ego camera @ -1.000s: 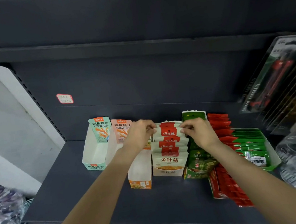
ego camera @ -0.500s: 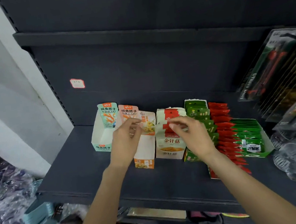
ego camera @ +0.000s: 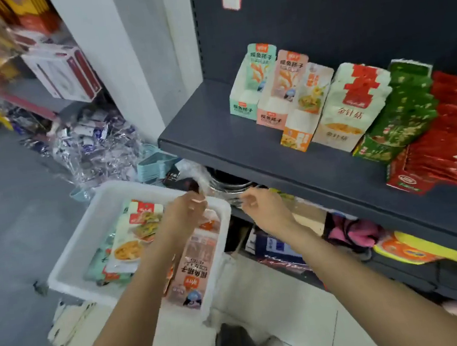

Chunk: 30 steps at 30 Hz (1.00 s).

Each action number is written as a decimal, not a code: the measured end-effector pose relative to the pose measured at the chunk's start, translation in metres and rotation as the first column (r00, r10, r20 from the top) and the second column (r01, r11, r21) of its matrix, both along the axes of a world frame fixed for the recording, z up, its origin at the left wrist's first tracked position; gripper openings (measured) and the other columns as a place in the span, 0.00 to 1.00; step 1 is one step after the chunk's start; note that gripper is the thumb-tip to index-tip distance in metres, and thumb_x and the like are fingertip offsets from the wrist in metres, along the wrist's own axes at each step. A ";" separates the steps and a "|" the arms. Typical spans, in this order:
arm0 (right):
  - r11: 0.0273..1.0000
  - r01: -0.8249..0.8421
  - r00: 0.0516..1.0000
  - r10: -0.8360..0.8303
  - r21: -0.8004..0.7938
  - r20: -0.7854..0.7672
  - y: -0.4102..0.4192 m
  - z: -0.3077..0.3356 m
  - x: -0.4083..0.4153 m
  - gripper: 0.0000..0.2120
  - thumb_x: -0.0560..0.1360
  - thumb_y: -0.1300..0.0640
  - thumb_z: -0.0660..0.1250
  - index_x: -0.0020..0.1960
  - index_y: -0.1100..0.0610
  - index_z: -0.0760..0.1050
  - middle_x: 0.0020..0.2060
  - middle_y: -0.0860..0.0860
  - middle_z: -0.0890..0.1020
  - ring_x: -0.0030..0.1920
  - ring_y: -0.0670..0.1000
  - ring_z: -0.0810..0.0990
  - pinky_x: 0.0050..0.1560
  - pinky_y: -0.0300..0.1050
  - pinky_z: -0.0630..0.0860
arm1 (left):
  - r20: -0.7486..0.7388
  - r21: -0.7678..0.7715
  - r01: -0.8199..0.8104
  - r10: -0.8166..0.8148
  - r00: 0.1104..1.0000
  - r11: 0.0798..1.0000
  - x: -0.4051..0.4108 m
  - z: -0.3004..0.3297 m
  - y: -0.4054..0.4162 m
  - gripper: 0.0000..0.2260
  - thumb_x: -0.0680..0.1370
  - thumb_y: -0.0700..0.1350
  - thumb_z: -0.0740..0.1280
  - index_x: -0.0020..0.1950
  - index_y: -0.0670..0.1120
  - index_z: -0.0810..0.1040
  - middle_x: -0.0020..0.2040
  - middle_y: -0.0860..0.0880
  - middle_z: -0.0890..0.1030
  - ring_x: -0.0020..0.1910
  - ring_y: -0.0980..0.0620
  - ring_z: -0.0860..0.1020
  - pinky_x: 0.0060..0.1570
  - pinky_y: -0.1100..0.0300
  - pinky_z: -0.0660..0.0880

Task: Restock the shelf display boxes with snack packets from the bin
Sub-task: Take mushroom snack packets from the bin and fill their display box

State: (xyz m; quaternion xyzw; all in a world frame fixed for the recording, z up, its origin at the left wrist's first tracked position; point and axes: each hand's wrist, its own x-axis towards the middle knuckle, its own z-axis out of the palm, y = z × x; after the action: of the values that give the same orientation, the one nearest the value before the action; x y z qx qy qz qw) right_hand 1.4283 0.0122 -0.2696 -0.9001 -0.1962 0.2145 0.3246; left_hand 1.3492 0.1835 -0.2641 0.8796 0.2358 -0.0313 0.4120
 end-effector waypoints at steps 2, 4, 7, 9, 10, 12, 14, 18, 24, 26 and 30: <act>0.999 -0.052 0.998 0.051 -0.012 -0.023 0.029 -0.011 -0.020 0.13 0.77 0.58 0.62 0.60 0.57 0.77 0.55 0.52 0.81 0.55 0.52 0.79 0.49 0.40 0.70 | -0.033 0.027 -0.030 0.031 0.999 0.999 -0.030 -0.015 0.026 0.08 0.78 0.37 0.62 0.54 0.40 0.79 0.46 0.44 0.82 0.43 0.49 0.80 0.39 0.68 0.71; 0.995 -0.100 0.994 0.099 -0.016 -0.048 0.060 -0.021 -0.039 0.14 0.76 0.59 0.63 0.60 0.58 0.77 0.54 0.51 0.81 0.55 0.51 0.79 0.51 0.42 0.71 | -0.083 0.044 -0.068 0.071 0.994 0.997 -0.055 -0.031 0.055 0.09 0.78 0.39 0.63 0.54 0.42 0.80 0.50 0.43 0.83 0.49 0.45 0.80 0.44 0.62 0.72; 0.991 -0.131 0.983 0.130 -0.001 -0.128 0.104 -0.038 -0.063 0.15 0.76 0.59 0.63 0.61 0.59 0.76 0.59 0.50 0.80 0.60 0.50 0.77 0.58 0.46 0.73 | -0.144 0.028 -0.137 0.140 0.980 0.990 -0.081 -0.051 0.098 0.09 0.78 0.41 0.62 0.56 0.43 0.79 0.52 0.44 0.82 0.52 0.44 0.79 0.48 0.59 0.72; 0.993 -0.115 0.985 0.111 -0.023 -0.136 0.129 -0.049 -0.074 0.16 0.76 0.56 0.64 0.63 0.57 0.75 0.62 0.53 0.77 0.63 0.52 0.74 0.64 0.51 0.70 | -0.142 0.025 -0.156 0.158 0.977 0.987 -0.090 -0.062 0.126 0.09 0.78 0.41 0.63 0.56 0.43 0.78 0.52 0.44 0.82 0.52 0.45 0.79 0.50 0.59 0.71; 0.995 -0.091 0.987 0.084 -0.040 -0.136 0.141 -0.054 -0.078 0.17 0.76 0.54 0.64 0.64 0.56 0.73 0.64 0.53 0.75 0.65 0.53 0.72 0.65 0.53 0.69 | -0.141 0.017 -0.157 0.158 0.977 0.987 -0.092 -0.066 0.139 0.09 0.78 0.41 0.63 0.57 0.42 0.78 0.53 0.44 0.82 0.52 0.45 0.79 0.51 0.60 0.71; 0.996 -0.051 0.992 0.041 -0.079 -0.123 0.163 -0.060 -0.086 0.19 0.77 0.53 0.64 0.67 0.54 0.70 0.67 0.53 0.71 0.68 0.53 0.68 0.68 0.50 0.65 | -0.139 0.030 -0.126 0.129 0.982 0.992 -0.094 -0.075 0.166 0.11 0.78 0.42 0.64 0.58 0.41 0.77 0.55 0.44 0.81 0.53 0.45 0.78 0.54 0.58 0.71; 0.992 -0.040 0.994 0.027 -0.123 -0.109 0.180 -0.064 -0.091 0.23 0.78 0.53 0.63 0.72 0.53 0.64 0.71 0.52 0.65 0.72 0.53 0.62 0.69 0.48 0.58 | -0.140 0.035 -0.095 0.099 0.985 0.995 -0.093 -0.084 0.188 0.13 0.78 0.42 0.64 0.61 0.41 0.76 0.59 0.43 0.79 0.56 0.45 0.77 0.57 0.58 0.70; 0.991 -0.032 0.995 0.020 -0.131 -0.096 0.207 -0.080 -0.093 0.29 0.77 0.50 0.64 0.75 0.52 0.57 0.75 0.51 0.58 0.74 0.54 0.58 0.71 0.50 0.58 | -0.244 0.022 -0.001 0.006 0.970 1.000 -0.091 -0.104 0.214 0.22 0.78 0.44 0.65 0.71 0.43 0.66 0.69 0.42 0.69 0.66 0.44 0.70 0.64 0.57 0.63; 0.970 -0.078 0.983 0.036 -0.229 -0.180 0.218 -0.104 -0.095 0.33 0.78 0.42 0.60 0.77 0.49 0.51 0.77 0.49 0.49 0.76 0.52 0.48 0.74 0.50 0.49 | -0.404 0.034 0.185 -0.155 0.902 0.982 -0.099 -0.133 0.218 0.37 0.75 0.49 0.69 0.77 0.45 0.51 0.74 0.42 0.54 0.72 0.41 0.54 0.70 0.49 0.57; 0.967 -0.072 0.983 0.027 -0.244 -0.183 0.217 -0.107 -0.097 0.32 0.77 0.41 0.59 0.77 0.48 0.53 0.77 0.50 0.52 0.76 0.53 0.51 0.74 0.50 0.51 | -0.390 0.115 0.174 -0.117 0.913 0.978 -0.101 -0.137 0.216 0.40 0.73 0.49 0.72 0.76 0.45 0.50 0.71 0.41 0.57 0.69 0.41 0.58 0.66 0.48 0.62; 0.971 -0.059 0.976 0.008 -0.231 -0.218 0.213 -0.109 -0.098 0.31 0.77 0.40 0.58 0.77 0.47 0.54 0.77 0.49 0.53 0.76 0.54 0.52 0.73 0.54 0.53 | -0.385 0.094 0.090 -0.047 0.922 0.992 -0.096 -0.142 0.215 0.37 0.71 0.46 0.73 0.73 0.45 0.56 0.62 0.41 0.67 0.62 0.41 0.68 0.57 0.49 0.68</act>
State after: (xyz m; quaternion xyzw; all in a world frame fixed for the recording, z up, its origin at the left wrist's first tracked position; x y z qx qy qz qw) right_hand 1.3299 0.2249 -0.3786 -0.9002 -0.1483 0.3379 0.2312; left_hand 1.2530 0.3984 -0.4061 0.8856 0.2818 -0.2036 0.3079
